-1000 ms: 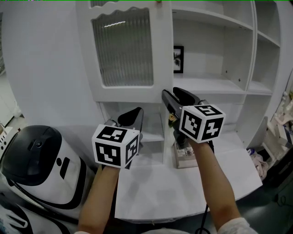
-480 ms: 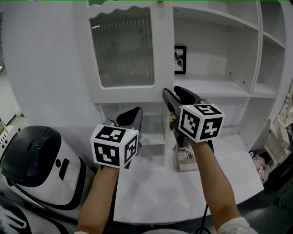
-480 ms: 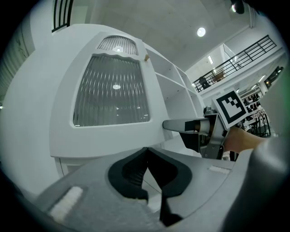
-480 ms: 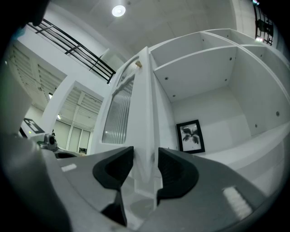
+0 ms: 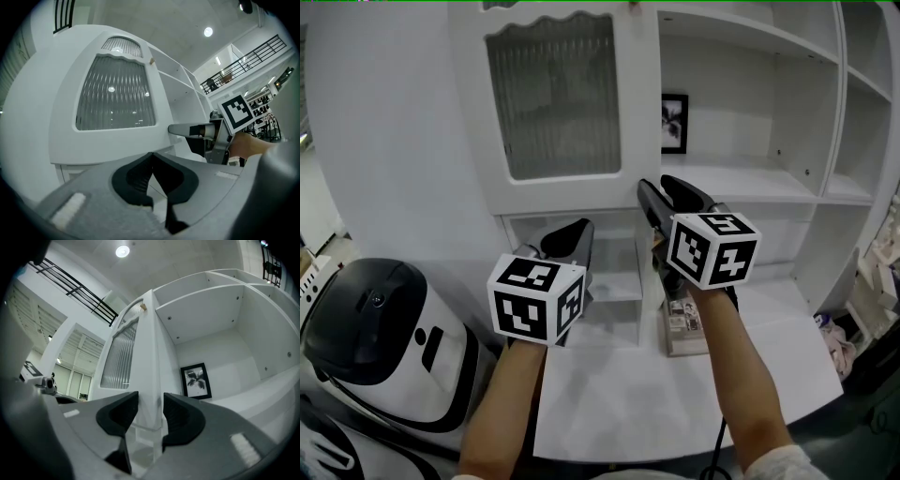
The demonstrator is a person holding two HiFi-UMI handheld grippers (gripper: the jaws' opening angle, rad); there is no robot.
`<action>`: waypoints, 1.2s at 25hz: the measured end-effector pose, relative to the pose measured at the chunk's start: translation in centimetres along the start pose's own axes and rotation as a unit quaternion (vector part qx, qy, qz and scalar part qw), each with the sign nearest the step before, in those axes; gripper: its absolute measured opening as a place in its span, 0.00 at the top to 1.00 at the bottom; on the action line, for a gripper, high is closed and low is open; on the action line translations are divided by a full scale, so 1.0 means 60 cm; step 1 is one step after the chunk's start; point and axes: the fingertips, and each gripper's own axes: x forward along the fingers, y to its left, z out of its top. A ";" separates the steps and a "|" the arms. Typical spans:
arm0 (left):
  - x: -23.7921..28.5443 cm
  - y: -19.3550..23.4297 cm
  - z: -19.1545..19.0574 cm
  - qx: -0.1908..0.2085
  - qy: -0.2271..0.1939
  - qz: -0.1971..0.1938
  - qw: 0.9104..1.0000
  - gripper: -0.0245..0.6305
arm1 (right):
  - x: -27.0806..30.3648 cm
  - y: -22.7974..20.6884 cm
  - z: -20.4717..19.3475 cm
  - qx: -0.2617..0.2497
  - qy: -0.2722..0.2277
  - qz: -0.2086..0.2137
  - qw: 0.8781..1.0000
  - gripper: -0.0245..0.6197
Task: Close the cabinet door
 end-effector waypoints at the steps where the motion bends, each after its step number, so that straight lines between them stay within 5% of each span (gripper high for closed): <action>1: 0.000 0.001 -0.001 0.000 0.001 0.000 1.000 0.96 | 0.001 -0.001 -0.001 0.001 0.000 -0.001 1.000 0.70; 16: -0.023 0.006 0.000 -0.012 0.004 0.001 1.000 0.96 | -0.007 0.002 -0.002 -0.004 0.013 -0.026 1.000 0.74; 30: -0.099 0.011 0.008 -0.014 0.005 0.013 1.000 0.96 | -0.064 0.075 -0.002 -0.014 0.029 -0.015 0.999 0.74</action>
